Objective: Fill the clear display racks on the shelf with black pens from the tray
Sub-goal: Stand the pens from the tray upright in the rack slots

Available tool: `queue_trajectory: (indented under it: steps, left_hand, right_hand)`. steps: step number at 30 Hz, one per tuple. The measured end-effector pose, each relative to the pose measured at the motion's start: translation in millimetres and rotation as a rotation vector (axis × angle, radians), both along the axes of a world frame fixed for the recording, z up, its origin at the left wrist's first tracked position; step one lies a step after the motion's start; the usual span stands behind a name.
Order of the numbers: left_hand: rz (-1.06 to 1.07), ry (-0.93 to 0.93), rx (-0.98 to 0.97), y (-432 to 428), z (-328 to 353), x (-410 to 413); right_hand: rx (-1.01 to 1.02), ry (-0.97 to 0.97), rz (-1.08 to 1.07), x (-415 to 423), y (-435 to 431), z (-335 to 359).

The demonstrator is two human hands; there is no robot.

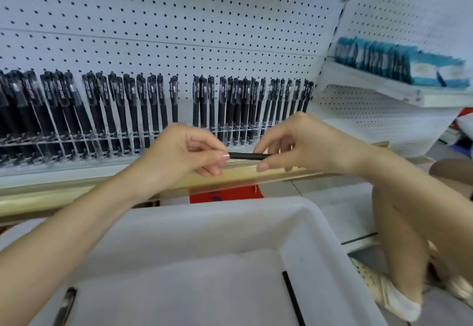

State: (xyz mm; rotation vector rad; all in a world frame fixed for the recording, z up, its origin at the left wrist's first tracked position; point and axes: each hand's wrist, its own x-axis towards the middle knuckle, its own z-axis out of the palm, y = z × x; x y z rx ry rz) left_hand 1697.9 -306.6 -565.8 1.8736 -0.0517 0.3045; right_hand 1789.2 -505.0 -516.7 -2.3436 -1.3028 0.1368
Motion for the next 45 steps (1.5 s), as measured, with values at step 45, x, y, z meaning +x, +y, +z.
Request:
queue_trajectory:
  steps: [45]
  left_hand:
    - [0.155,0.052,1.061,0.3,-18.9,55.3]
  right_hand:
    - [0.348,-0.227,-0.262,134.7,30.7,-14.8]
